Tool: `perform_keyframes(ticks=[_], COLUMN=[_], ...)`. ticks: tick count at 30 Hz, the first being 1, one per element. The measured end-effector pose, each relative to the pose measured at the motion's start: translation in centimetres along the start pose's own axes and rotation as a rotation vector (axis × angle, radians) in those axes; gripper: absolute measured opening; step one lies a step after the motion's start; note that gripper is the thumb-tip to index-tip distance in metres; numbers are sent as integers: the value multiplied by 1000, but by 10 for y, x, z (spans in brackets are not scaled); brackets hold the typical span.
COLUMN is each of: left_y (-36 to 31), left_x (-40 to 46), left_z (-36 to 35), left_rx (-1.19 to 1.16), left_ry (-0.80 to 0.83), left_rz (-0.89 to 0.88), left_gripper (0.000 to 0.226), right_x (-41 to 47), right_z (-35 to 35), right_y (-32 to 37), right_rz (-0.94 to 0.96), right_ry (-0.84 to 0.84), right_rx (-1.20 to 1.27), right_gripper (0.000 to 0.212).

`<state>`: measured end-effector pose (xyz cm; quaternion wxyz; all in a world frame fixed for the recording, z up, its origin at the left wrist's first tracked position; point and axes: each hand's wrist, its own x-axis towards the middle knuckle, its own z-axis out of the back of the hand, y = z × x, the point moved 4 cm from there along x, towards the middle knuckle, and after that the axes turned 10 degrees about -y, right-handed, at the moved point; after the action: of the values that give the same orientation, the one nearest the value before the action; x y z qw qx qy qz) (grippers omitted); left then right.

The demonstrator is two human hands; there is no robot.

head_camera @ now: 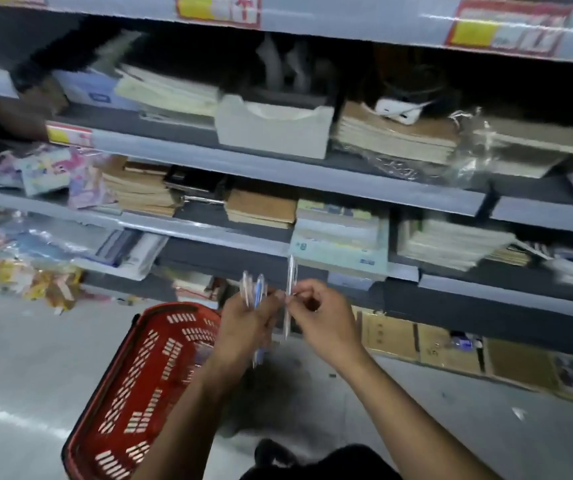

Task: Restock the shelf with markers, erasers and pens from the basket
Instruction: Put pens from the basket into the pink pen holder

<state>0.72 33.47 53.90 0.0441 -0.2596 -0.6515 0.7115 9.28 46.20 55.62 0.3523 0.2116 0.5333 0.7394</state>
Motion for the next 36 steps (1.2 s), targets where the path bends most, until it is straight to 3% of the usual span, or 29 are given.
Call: perform_keyframes(ticks=[5, 11, 17, 28, 36], left_y=[-7, -3, 6, 5, -43], left_x=[-20, -75, -114, -131, -108], left_z=[-112, -241, -333, -437, -507], left_rx=[83, 92, 138, 213, 201], left_ry=[140, 298, 397, 464, 475], left_rz=[-26, -9, -60, -52, -136], left_gripper=[40, 23, 20, 18, 20], right_x=[-7, -38, -62, -63, 4], right_z=[113, 249, 353, 452, 509], right_y=[-31, -74, -111, -139, -126], right_rz=[-67, -139, -160, -191, -105], right_ry=[-186, -396, -526, -651, -636], right_rx=[46, 118, 158, 247, 224], right_gripper=[12, 15, 19, 18, 21])
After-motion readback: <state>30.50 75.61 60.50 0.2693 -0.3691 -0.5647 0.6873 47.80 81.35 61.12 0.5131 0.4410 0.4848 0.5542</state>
